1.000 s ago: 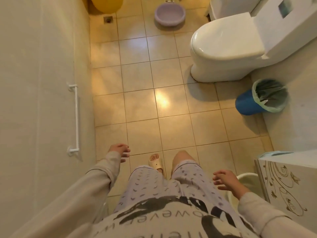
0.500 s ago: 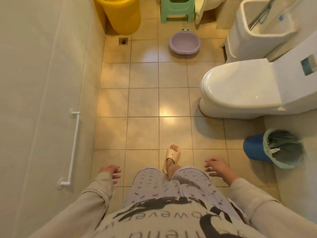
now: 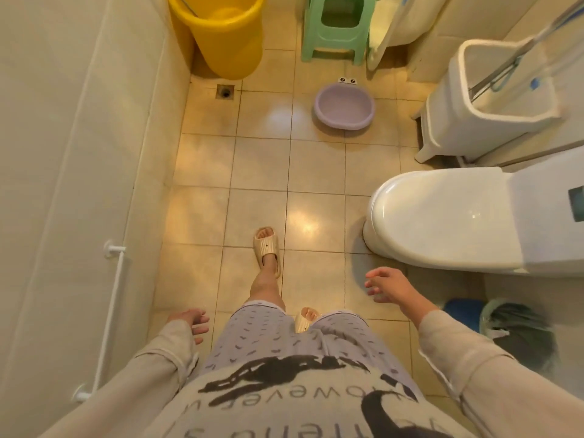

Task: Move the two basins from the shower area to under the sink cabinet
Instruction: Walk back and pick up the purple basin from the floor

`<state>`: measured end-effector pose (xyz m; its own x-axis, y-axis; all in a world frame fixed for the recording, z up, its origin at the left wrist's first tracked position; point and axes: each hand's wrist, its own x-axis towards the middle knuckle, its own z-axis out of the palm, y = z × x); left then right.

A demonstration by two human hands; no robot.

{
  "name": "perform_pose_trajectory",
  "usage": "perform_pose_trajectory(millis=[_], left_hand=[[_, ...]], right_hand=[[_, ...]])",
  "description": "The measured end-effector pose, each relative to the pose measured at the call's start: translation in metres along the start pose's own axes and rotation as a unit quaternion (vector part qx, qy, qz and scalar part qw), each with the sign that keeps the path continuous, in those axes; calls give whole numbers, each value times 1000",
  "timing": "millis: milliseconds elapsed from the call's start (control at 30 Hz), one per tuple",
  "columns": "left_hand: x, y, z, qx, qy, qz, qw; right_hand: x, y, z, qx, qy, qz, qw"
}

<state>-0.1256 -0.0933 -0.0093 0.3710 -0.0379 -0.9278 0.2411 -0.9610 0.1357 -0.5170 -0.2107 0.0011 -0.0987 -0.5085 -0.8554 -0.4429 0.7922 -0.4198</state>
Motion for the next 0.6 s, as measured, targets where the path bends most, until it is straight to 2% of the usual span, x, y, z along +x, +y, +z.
perform_pose_trajectory(millis=[200,467,600], left_hand=[[9,153,21,63,-12,30,997],[-7,355,56,150,-54,172,972],[-11,392,67,165,-85,186,965]], right_hand=[[24,-33,0,59,40,80,994],[46,-93,1,130,84,140,978],[58,-118,-1,141,82,154,974]])
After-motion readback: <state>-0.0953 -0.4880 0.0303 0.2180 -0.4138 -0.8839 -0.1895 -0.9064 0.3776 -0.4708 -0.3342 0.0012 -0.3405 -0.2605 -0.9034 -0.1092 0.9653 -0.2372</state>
